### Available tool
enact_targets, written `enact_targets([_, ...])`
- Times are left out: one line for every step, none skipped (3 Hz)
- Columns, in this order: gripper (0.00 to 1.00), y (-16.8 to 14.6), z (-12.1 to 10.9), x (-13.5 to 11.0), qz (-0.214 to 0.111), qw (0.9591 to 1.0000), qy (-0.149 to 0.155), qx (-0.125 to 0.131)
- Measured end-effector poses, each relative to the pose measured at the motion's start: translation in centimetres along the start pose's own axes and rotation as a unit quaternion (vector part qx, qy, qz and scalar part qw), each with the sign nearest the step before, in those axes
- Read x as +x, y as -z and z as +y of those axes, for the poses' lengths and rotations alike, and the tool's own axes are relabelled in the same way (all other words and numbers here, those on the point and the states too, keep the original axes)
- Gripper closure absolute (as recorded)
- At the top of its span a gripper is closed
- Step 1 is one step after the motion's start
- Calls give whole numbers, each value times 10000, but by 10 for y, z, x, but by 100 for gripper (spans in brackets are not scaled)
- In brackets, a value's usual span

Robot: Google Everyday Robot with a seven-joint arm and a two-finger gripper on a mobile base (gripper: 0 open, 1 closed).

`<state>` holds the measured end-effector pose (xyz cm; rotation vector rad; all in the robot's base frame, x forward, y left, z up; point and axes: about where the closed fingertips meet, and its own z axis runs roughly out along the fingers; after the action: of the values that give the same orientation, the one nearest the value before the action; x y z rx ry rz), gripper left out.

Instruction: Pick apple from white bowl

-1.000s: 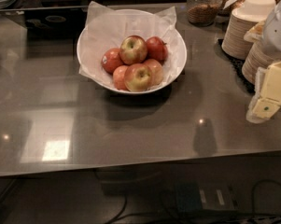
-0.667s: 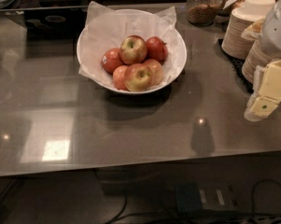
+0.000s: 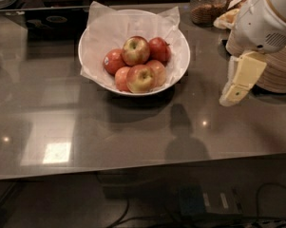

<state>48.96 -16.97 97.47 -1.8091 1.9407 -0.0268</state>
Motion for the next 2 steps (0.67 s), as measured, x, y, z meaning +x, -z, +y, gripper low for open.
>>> enact_targets([0, -23, -30, -28, -663, 9972, 347, 76])
enact_targets([0, -37, -47, -58, -1041, 9924, 649, -23])
